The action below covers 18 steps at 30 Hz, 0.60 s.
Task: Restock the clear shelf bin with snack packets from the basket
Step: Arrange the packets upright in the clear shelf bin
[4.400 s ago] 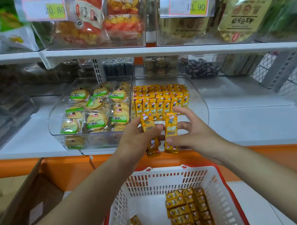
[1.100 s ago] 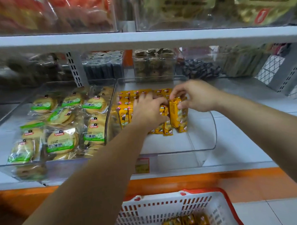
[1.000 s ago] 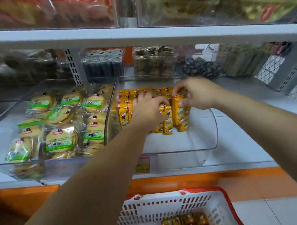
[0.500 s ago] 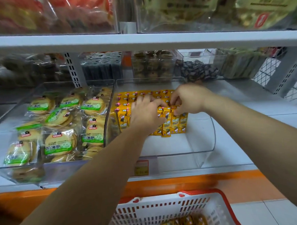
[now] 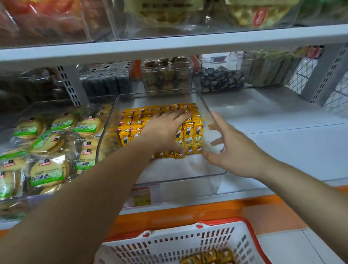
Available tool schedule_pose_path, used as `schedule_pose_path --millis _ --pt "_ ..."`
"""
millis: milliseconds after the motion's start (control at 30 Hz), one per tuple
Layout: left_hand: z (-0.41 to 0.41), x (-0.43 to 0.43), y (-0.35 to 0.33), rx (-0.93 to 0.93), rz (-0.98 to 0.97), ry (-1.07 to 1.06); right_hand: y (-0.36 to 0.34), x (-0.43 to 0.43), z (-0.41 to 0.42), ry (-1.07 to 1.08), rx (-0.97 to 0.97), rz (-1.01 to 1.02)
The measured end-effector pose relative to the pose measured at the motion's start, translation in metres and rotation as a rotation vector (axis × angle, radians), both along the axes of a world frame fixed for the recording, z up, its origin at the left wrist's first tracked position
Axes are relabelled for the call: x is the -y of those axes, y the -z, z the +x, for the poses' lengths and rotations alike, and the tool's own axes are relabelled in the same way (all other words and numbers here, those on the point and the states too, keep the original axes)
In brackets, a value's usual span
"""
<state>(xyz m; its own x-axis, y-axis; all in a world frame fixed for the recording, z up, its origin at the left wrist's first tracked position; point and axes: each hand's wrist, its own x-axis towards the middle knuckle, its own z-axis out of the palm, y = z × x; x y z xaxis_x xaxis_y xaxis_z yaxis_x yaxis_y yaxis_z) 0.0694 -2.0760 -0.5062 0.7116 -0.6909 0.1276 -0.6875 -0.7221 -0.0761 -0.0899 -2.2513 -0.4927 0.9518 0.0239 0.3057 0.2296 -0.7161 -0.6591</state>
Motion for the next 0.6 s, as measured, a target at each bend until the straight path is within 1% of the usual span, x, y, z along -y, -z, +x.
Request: schedule_pose_path --millis 100,267,333,400,433,500,600 --pt "0.005 -0.001 0.005 0.020 -0.035 -0.001 0.003 0.001 0.001 -0.016 -0.001 0.009" --pt "-0.001 0.003 0.004 0.040 -0.054 -0.025 0.003 0.000 0.003 0.045 -0.032 -0.080" --pt "-0.006 0.008 -0.002 0.003 -0.126 -0.041 0.003 0.001 0.003 0.054 -0.046 -0.084" --pt "-0.011 0.017 -0.006 0.014 -0.187 -0.008 0.002 0.001 0.002 0.053 -0.040 -0.080" --pt "-0.013 0.023 -0.007 0.030 -0.170 0.023 0.002 0.001 0.002 0.054 -0.041 -0.081" --pt "-0.015 0.032 -0.005 0.037 -0.067 0.047 0.003 0.001 0.002 0.064 -0.050 -0.083" --pt "-0.014 0.037 0.002 0.057 0.086 -0.002 0.005 0.001 0.002 0.090 -0.056 -0.108"
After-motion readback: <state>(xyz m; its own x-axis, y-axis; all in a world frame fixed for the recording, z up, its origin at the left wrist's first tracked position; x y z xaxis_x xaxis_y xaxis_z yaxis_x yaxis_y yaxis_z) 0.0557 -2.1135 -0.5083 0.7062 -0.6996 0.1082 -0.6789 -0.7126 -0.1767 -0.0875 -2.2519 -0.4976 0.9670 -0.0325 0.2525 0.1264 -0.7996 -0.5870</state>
